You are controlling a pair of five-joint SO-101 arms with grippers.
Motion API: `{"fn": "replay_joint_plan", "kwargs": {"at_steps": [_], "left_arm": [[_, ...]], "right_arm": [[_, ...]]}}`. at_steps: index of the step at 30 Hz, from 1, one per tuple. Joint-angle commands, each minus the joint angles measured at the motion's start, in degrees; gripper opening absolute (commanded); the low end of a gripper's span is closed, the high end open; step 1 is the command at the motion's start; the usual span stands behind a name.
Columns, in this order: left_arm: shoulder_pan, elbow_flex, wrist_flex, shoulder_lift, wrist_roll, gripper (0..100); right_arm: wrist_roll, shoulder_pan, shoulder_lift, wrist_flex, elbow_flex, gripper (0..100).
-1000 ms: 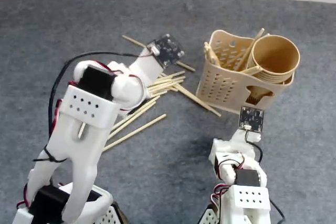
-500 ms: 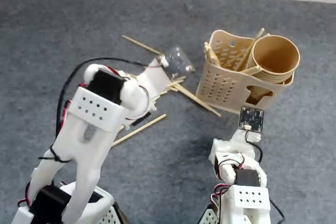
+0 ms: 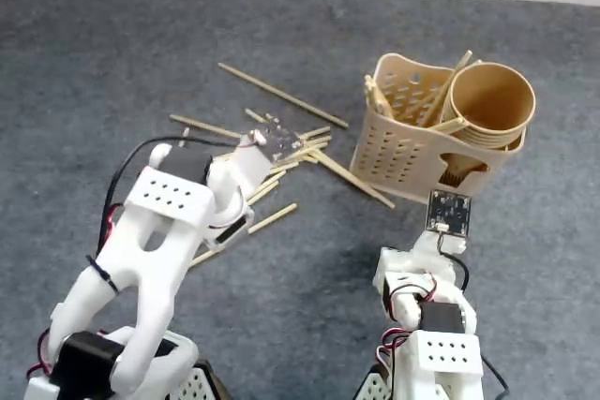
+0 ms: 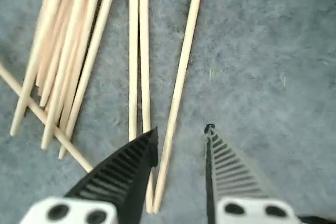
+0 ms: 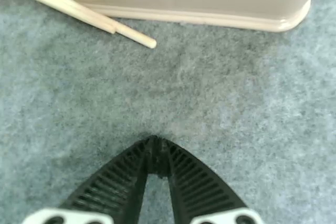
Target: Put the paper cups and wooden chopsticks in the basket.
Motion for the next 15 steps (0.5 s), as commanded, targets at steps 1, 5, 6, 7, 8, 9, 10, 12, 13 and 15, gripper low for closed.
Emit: {"fn": "replay_joint_plan", "kwargs": {"at_steps": [1,5,6,7,8,9,10,12,13,15], "left_arm": [[-4.18,3.47,-7.82,-1.54,-0.79,15],[-6.11,4.79,-10.29,-1.45,-1.14,16],[-6.11,4.79,-10.20,-1.36,-1.14,16],[-6.11,4.70,-10.20,-0.75,-1.14,16],[-6.11,4.35,-10.46,0.31,-1.14,16],[-6.29,3.82,-10.73,1.71,-1.14,16],[-6.46,2.77,-10.99,3.56,-1.14,16],[-6.55,0.22,-10.99,8.04,-1.14,15],[-6.64,-1.36,-10.99,10.24,-1.14,15],[-7.43,-4.35,-10.99,14.20,-1.14,15]], "right_arm": [[-0.44,-0.31,-0.66,-1.10,5.41,0.6],[-0.44,-0.31,-0.66,-1.10,5.41,0.6],[-0.44,-0.31,-0.66,-1.10,5.41,0.6],[-0.44,-0.31,-0.66,-1.10,5.41,0.6],[-0.44,-0.31,-0.66,-1.10,5.41,0.6],[-0.44,-0.31,-0.66,-1.10,5.41,0.6],[-0.44,-0.31,-0.66,-1.10,5.41,0.6],[-0.44,-0.31,-0.66,-1.10,5.41,0.6],[-0.44,-0.31,-0.66,-1.10,5.41,0.6],[-0.44,-0.31,-0.66,-1.10,5.41,0.6]]}}
